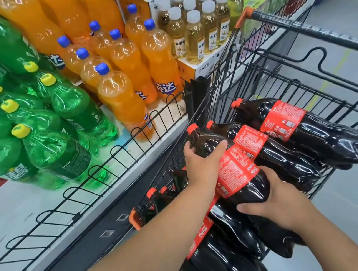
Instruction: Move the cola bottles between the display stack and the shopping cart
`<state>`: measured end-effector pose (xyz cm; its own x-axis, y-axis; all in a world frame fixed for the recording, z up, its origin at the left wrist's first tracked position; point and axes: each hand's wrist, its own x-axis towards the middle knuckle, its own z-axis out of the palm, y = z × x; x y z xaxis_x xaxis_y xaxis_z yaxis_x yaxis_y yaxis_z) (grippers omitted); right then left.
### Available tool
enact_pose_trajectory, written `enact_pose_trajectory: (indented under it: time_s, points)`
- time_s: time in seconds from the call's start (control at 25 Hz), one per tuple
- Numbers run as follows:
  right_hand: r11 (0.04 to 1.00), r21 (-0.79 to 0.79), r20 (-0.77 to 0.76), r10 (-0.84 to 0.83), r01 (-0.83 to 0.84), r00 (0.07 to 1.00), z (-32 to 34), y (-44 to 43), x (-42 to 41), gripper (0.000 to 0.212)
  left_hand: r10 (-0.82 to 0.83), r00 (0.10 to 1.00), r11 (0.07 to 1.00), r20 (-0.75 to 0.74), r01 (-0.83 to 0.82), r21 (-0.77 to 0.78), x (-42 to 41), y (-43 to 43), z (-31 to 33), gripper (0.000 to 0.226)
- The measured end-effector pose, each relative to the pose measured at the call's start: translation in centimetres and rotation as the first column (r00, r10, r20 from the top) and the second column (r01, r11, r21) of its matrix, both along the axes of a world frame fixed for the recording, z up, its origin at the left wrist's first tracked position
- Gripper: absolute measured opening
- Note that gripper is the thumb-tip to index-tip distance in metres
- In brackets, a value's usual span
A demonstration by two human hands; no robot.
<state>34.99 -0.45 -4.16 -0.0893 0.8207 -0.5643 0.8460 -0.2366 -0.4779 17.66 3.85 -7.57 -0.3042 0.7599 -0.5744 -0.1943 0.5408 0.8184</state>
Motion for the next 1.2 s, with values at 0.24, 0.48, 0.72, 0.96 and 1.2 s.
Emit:
enact_pose_trajectory:
  time_s: [0.24,0.48,0.72,0.96,1.2]
  points:
    - [0.988,0.025,-0.272,-0.139,0.151,0.952,1.2,-1.8,-1.4,0.113,-0.057,0.998,0.984,-0.034,0.062,0.167,-1.2,-1.3,2.0,0.093]
    - [0.982,-0.020,-0.471,-0.174,0.187,0.865,2.3,-3.3,-4.3,0.084,-0.010,0.978,0.983,0.210,-0.029,0.181,-3.6,-4.8,3.0,0.081]
    - [0.976,-0.083,-0.616,-0.211,0.203,0.759,3.0,-4.2,-7.8,0.082,0.038,0.956,0.975,0.291,-0.100,0.199,-6.4,-6.6,4.0,0.081]
    - [0.982,-0.100,-0.663,-0.187,0.162,0.725,3.4,-5.7,-12.6,0.077,0.109,0.945,0.954,0.309,-0.186,0.234,-11.2,-8.6,4.9,0.083]
    - [0.993,-0.108,-0.680,-0.106,0.045,0.725,3.6,-9.3,-19.2,0.080,0.237,0.908,0.909,0.344,-0.332,0.252,-17.5,-13.2,5.5,0.065]
